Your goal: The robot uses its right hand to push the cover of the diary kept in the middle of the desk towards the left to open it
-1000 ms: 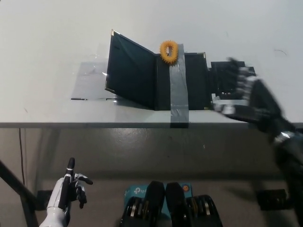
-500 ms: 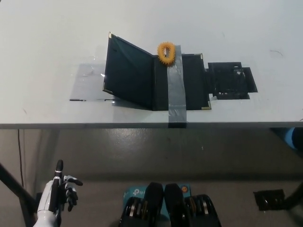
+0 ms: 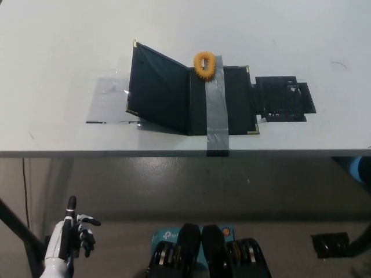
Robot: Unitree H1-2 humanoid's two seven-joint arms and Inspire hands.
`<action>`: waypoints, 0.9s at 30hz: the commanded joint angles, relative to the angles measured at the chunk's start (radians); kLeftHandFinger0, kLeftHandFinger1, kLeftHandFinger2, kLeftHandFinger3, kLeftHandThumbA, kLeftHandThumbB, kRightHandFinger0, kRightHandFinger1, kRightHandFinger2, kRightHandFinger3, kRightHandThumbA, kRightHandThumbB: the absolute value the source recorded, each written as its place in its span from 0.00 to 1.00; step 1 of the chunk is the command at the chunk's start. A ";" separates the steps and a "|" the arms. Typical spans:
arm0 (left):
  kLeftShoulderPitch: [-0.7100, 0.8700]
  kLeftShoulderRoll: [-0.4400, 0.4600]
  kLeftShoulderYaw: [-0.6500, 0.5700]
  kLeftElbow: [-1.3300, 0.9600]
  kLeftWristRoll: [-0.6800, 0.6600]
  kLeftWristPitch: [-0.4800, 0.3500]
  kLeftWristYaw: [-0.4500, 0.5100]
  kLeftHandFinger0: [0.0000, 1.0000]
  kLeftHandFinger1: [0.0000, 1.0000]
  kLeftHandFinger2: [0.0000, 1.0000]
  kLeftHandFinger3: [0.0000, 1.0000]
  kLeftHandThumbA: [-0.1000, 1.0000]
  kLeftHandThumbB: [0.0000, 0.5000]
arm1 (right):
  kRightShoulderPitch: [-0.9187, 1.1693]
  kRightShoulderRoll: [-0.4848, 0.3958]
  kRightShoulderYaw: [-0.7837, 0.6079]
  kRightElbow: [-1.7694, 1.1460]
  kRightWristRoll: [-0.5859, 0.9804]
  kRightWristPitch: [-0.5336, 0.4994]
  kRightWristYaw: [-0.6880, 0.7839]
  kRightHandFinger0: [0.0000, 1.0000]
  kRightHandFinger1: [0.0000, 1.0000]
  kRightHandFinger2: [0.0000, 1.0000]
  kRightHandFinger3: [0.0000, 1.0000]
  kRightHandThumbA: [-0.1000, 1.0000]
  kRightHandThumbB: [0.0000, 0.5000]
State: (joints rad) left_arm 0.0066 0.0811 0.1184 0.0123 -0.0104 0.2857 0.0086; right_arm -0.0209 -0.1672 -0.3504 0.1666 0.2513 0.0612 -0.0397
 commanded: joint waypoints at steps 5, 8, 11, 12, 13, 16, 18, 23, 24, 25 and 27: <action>-0.013 0.005 0.015 -0.022 0.006 -0.030 0.024 0.08 0.15 0.15 0.31 1.00 0.98 | -0.013 -0.036 0.030 0.046 -0.068 -0.112 0.009 0.47 0.61 0.77 0.82 0.88 0.43; -0.013 0.005 0.015 -0.022 0.004 -0.031 0.023 0.08 0.15 0.15 0.31 1.00 0.97 | -0.012 -0.041 0.038 0.052 -0.062 -0.100 0.016 0.50 0.63 0.78 0.84 0.85 0.43; -0.013 0.004 0.015 -0.028 0.002 -0.029 0.023 0.11 0.16 0.15 0.31 1.00 0.97 | -0.012 -0.075 0.093 0.061 -0.101 -0.007 0.036 0.60 0.70 0.80 0.91 0.84 0.45; -0.016 0.004 0.019 -0.029 0.000 -0.029 0.026 0.10 0.16 0.14 0.31 1.00 0.94 | -0.022 -0.086 0.111 0.059 -0.113 0.037 0.037 0.62 0.72 0.81 0.91 0.81 0.44; -0.017 0.003 0.021 -0.030 -0.001 -0.032 0.028 0.08 0.14 0.12 0.30 1.00 0.91 | -0.028 -0.097 0.123 0.067 -0.109 0.060 0.045 0.64 0.75 0.82 0.91 0.77 0.45; -0.025 0.004 0.023 -0.033 -0.002 -0.014 0.029 0.11 0.15 0.12 0.31 1.00 0.84 | -0.040 -0.136 0.164 0.062 -0.123 0.161 0.061 0.68 0.82 0.90 0.92 0.69 0.33; -0.026 0.007 0.022 -0.032 -0.001 -0.007 0.028 0.12 0.15 0.13 0.31 1.00 0.81 | -0.046 -0.161 0.188 0.070 -0.124 0.196 0.076 0.64 0.80 0.90 0.92 0.66 0.28; -0.027 0.019 0.017 -0.042 -0.009 0.022 0.009 0.15 0.22 0.25 0.39 0.85 0.75 | -0.070 -0.176 0.167 0.082 -0.070 0.283 0.084 0.53 0.72 0.83 0.93 0.66 0.33; -0.025 0.022 0.013 -0.048 -0.008 0.028 0.004 0.16 0.23 0.26 0.40 0.80 0.70 | -0.066 -0.174 0.166 0.076 -0.071 0.282 0.083 0.54 0.72 0.83 0.93 0.65 0.30; -0.024 0.025 0.009 -0.047 -0.007 0.026 0.000 0.15 0.23 0.26 0.41 0.79 0.69 | -0.063 -0.171 0.162 0.069 -0.068 0.286 0.083 0.55 0.72 0.83 0.93 0.65 0.30; -0.024 0.040 -0.005 -0.058 -0.012 0.068 -0.025 0.22 0.26 0.31 0.50 0.63 0.47 | -0.068 -0.170 0.155 0.073 -0.060 0.297 0.086 0.56 0.74 0.83 0.95 0.65 0.32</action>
State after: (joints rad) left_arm -0.0055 0.0894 0.1236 0.0018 -0.0136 0.3087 0.0162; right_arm -0.0709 -0.3208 -0.1786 0.2567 0.1652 0.2875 0.0199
